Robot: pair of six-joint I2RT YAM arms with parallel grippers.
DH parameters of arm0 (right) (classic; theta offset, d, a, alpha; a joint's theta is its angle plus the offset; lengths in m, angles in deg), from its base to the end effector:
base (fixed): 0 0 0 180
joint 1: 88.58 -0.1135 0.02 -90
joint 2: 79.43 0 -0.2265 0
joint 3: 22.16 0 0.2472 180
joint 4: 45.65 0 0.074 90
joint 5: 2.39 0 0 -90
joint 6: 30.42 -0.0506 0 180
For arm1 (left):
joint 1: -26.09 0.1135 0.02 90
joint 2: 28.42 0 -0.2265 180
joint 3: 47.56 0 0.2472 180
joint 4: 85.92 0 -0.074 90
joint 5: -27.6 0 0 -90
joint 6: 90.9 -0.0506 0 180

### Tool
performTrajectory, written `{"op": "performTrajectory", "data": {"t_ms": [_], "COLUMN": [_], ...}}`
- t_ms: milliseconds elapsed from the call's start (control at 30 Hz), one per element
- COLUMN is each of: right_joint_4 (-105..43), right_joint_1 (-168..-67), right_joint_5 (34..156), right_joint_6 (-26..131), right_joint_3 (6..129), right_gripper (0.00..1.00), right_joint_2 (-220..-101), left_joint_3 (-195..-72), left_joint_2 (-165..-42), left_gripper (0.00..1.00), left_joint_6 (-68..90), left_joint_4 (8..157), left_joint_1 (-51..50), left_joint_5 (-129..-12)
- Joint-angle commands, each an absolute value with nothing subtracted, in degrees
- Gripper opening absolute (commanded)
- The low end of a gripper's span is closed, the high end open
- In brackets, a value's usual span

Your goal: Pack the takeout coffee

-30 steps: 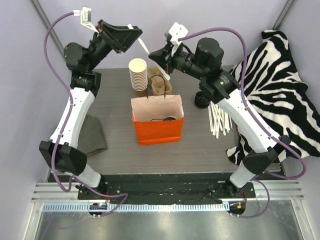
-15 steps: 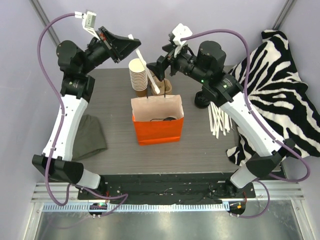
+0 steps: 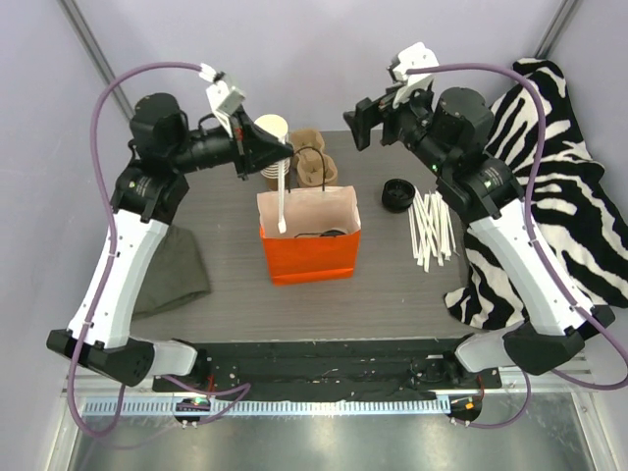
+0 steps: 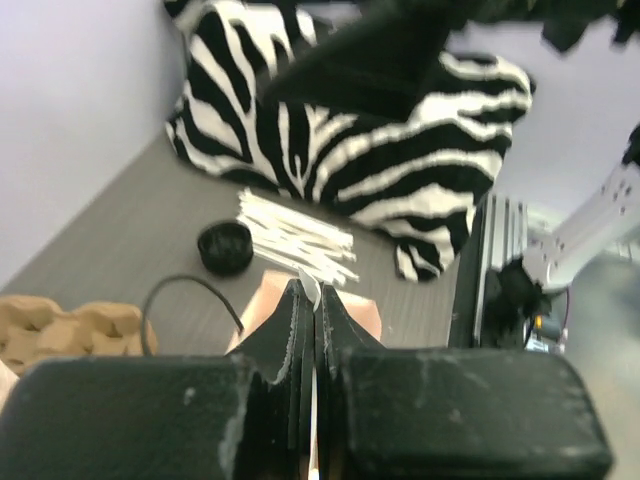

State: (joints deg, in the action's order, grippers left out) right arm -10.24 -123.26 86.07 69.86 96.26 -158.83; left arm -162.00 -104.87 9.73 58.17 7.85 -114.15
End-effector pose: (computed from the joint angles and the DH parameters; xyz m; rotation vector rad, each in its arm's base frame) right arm 0.2431 0.1666 0.4996 -0.5596 1.4092 0.3213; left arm 0.2412 -0.1213 0.4897 0.8394 1.4247 -1.0758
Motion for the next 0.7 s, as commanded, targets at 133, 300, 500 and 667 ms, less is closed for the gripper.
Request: {"op": "performTrajectory", "data": {"t_ms": [133, 300, 500, 667], "right_joint_4": [-6.5, -5.1, -4.2, -3.5], "right_joint_1": [-117.0, -115.4, -114.2, -113.7], "right_joint_5": [83.7, 84.8, 84.7, 84.7], "right_joint_6": [61.7, 60.1, 59.9, 60.2], "right_joint_3": [95.5, 95.7, 94.5, 93.1], "right_gripper": [1.00, 1.00, 1.00, 1.00], "right_joint_2": [-158.2, -158.0, -157.1, -156.2], "left_joint_3": [-154.1, -149.9, -145.0, -142.1], "left_joint_2": [-103.7, -104.9, -105.8, -107.0], "left_gripper": [0.00, 0.00, 0.00, 0.00], "left_joint_6": [-10.7, -15.3, -19.2, -23.5], "left_joint_4": [48.0, 46.7, 46.3, 45.1], "left_joint_1": [2.1, 0.2, -1.7, -3.9], "left_joint_5": [-107.9, -106.9, -105.2, -101.6]}}
